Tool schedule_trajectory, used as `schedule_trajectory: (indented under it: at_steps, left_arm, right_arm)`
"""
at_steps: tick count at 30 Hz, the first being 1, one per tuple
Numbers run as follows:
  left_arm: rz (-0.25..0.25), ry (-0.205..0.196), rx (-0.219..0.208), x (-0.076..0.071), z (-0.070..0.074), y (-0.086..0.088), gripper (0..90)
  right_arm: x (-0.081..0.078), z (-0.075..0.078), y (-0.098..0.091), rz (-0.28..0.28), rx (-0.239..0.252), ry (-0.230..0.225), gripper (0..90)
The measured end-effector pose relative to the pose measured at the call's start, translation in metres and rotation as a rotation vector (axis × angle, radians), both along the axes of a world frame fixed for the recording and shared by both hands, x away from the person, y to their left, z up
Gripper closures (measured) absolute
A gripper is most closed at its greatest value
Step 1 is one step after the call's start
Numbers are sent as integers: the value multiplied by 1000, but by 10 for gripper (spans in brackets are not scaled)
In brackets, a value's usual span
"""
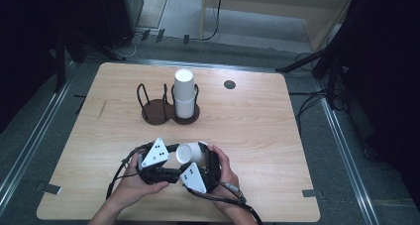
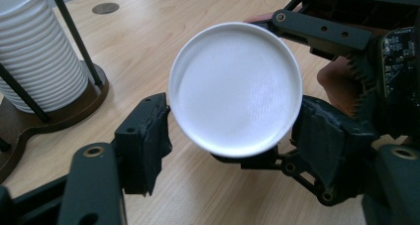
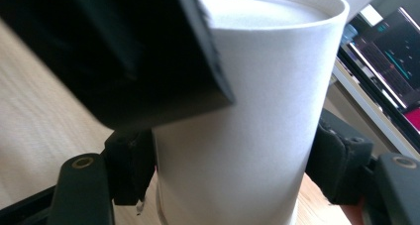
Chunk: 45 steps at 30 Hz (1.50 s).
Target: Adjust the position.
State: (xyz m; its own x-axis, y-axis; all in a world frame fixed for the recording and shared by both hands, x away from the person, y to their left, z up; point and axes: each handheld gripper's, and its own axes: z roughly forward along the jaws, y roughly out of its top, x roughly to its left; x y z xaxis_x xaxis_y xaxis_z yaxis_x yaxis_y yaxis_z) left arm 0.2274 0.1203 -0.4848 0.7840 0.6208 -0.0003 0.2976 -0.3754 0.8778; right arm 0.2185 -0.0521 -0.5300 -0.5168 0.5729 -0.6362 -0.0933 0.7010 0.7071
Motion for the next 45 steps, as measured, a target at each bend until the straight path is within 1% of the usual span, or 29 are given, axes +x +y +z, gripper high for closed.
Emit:
schedule_trajectory:
  at_steps: [3, 6, 8, 13, 15, 17, 18, 19, 20, 21, 22, 24, 25, 26, 28, 29, 30, 31, 32, 33, 34, 36, 39, 42, 43, 44, 45]
  left_arm:
    - [-2, -5, 10, -1, 0, 0, 341]
    - [6, 9, 0, 0, 0, 0, 339]
    - [15, 15, 4, 1, 0, -1, 319]
    - [11, 19, 5, 1, 0, 0, 334]
    - [1, 23, -10, 2, 0, 2, 341]
    - [-3, 21, -11, 2, 0, 3, 348]
    - [-9, 22, -15, 1, 1, 4, 352]
    - [-9, 22, -15, 1, 1, 4, 354]
    - [-9, 21, -19, 1, 2, 5, 356]
    - [-13, 25, -33, 2, 3, 8, 357]
    - [-14, 26, -38, 2, 4, 9, 358]
    - [-15, 29, -40, 2, 4, 10, 359]
    - [-16, 30, -49, 3, 4, 12, 359]
    - [-16, 30, -49, 3, 4, 12, 358]
    - [-17, 61, -55, 5, 5, 13, 346]
    - [-17, 61, -55, 5, 5, 13, 339]
    - [-17, 97, -50, 8, 4, 14, 333]
    - [-17, 97, -50, 8, 4, 14, 330]
    - [-15, 112, -50, 9, 4, 14, 330]
    - [-11, 127, -38, 10, 3, 13, 283]
    - [-7, 153, -26, 11, 1, 11, 258]
    - [-7, 160, -27, 12, 0, 10, 243]
    - [-11, 171, -35, 12, 0, 8, 235]
    - [-7, 169, -29, 12, -1, 6, 241]
    - [-2, 167, -29, 11, -1, 6, 257]
    - [-7, 170, -43, 12, 0, 7, 270]
    - [-7, 170, -43, 12, 0, 7, 273]
  right_arm:
    - [-1, -1, 1, 7, -5, 0, 280]
    - [-1, -1, 0, 11, -7, 1, 280]
    - [-2, -1, 1, 19, -8, -4, 280]
    - [-3, -1, 1, 26, -11, -10, 280]
    - [-2, -1, 1, 35, -2, -5, 268]
    - [-2, -1, 0, 38, 6, -4, 260]
    - [-3, -1, -1, 36, 21, -2, 238]
    - [-3, -1, -1, 36, 21, -2, 238]
    - [-3, -2, -2, 33, 20, -1, 210]
    - [-2, -2, -2, 31, 15, -4, 205]
    - [-1, -4, -3, 24, 11, -2, 195]
    - [0, -5, -4, 23, 6, -2, 193]
    - [1, -6, -6, 22, 7, -5, 203]
    - [1, -6, -6, 28, 6, -12, 216]
    - [-1, -6, -5, 30, -12, -36, 247]
    - [-1, -6, -5, 30, -12, -36, 247]
    - [-1, -8, -5, 23, -33, -53, 266]
    - [-1, -8, -5, 23, -33, -53, 266]
    - [-1, -8, -5, 25, -44, -60, 270]
    - [-2, -9, -4, 25, -44, -61, 271]
    - [-3, -9, -3, 34, -48, -64, 271]
    - [-5, -8, -1, 49, -62, -74, 270]
    - [-8, -9, 2, 64, -99, -99, 268]
    - [-9, -9, 3, 71, -103, -103, 266]
    - [-10, -9, 4, 75, -107, -102, 265]
    - [-11, -10, 5, 78, -115, -108, 261]
    - [-11, -10, 5, 78, -115, -108, 261]
